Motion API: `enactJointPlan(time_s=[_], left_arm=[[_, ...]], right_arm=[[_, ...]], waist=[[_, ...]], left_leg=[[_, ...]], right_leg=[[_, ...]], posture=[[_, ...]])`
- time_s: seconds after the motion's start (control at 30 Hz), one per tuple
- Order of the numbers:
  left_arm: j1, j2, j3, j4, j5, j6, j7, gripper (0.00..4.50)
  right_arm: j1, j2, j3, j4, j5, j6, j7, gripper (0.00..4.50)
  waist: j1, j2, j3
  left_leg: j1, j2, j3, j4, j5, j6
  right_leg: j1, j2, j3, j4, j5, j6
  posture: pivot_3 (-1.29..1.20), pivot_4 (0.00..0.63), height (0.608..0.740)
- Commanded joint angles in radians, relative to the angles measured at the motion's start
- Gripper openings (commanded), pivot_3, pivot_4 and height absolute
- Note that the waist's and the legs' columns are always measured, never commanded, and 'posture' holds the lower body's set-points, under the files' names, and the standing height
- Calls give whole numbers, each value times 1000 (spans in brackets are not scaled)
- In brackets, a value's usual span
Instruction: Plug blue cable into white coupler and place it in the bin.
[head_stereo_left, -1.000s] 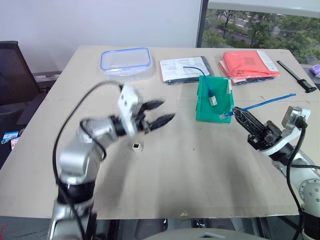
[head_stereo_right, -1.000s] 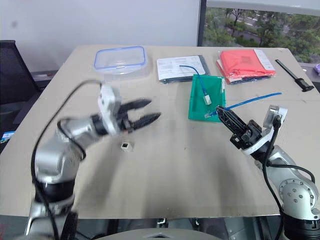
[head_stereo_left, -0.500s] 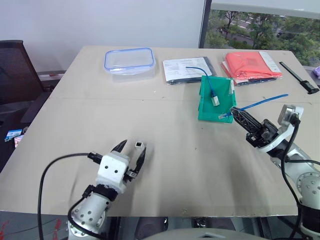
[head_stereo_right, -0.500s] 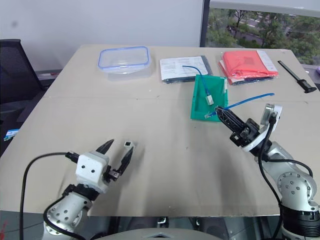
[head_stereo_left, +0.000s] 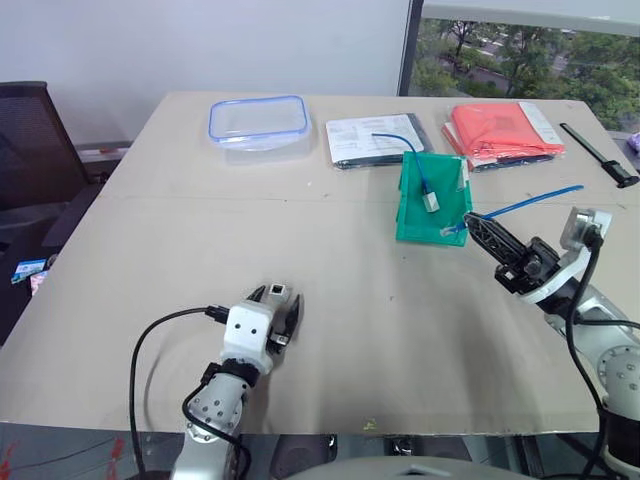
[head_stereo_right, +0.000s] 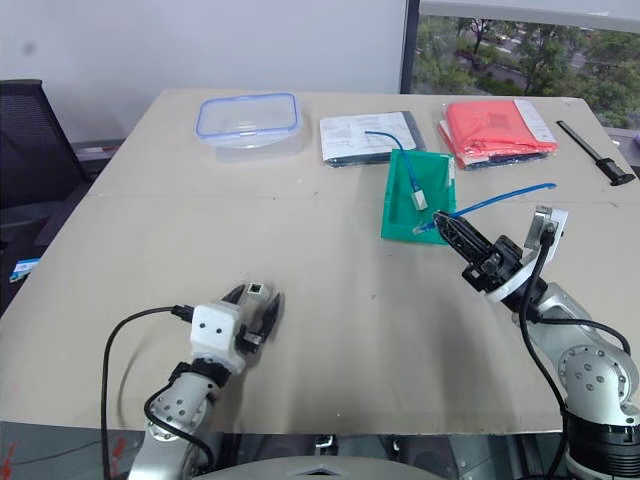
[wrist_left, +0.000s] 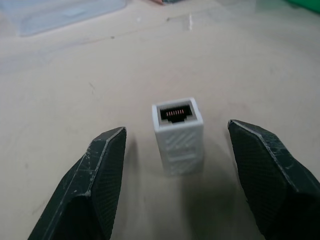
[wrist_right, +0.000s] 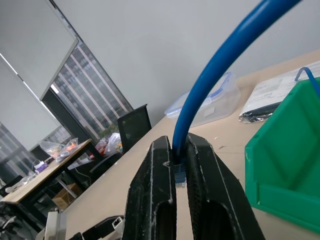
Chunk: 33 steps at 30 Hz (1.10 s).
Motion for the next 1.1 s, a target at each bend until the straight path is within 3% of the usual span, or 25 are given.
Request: enactJointPlan(time_s=[0.03,0.1,0.17,0.23,0.37,0.47,0.6,0.73,0.87,1.1], left_arm=[[-12,7,5,81,-26,-35,-10,2788],[-24,18,6,107,-45,-54,-31,2077],[-50,31,16,139,-57,-62,-40,1042],[-82,46,28,171,-68,-64,-44,528],[-173,89,31,239,-104,-58,-103,535],[-323,157,-39,281,-216,-5,-338,535],[-532,215,-153,375,-258,10,-607,535],[-759,184,-250,550,-275,6,-833,535],[-941,126,-314,808,-237,-112,-1018,535],[-1108,52,-321,1154,-205,-310,-1217,535]], right_arm=[[5,-1,-30,-51,-1,-15,-4,0],[5,0,-29,-53,-7,-17,-5,0],[5,0,-27,-54,-14,-18,-5,0],[3,3,-26,-55,-17,-19,-7,0],[4,6,-18,-63,-31,-18,-5,0],[3,-28,7,-89,-80,-15,31,0],[-34,-46,69,-103,-190,-52,89,0],[-74,-91,222,-89,-406,-128,210,0],[-126,-91,320,-12,-561,-226,292,0],[-186,-59,408,148,-752,-378,363,0]], waist=[[0,2,-1],[0,3,-2],[1,5,-3],[1,6,-4],[0,7,-4],[7,7,-4],[2,6,-3],[-2,2,-1],[-2,0,0],[-3,-4,2]], left_leg=[[0,0,0,0,0,0],[0,0,0,0,0,0],[0,0,0,0,0,0],[1,0,-1,0,0,0],[1,0,-2,0,0,0],[1,0,-3,0,0,0],[-1,0,-2,1,0,0],[-4,-1,1,2,-1,2],[-5,-1,2,2,-1,3],[-6,-1,1,2,-2,4]], right_leg=[[0,0,0,0,0,0],[0,0,0,0,0,0],[0,0,-1,0,0,0],[0,0,-2,0,0,0],[0,0,-3,1,1,-1],[0,0,-5,1,1,-1],[1,1,-9,0,1,-1],[0,7,-6,-3,4,1],[-2,10,-4,-3,3,3],[-3,12,-5,-3,3,3]], posture=[[0,150,736],[0,150,736],[0,150,736],[0,150,736],[0,150,736],[0,150,736],[0,150,736],[0,150,736],[0,150,736],[0,150,736]])
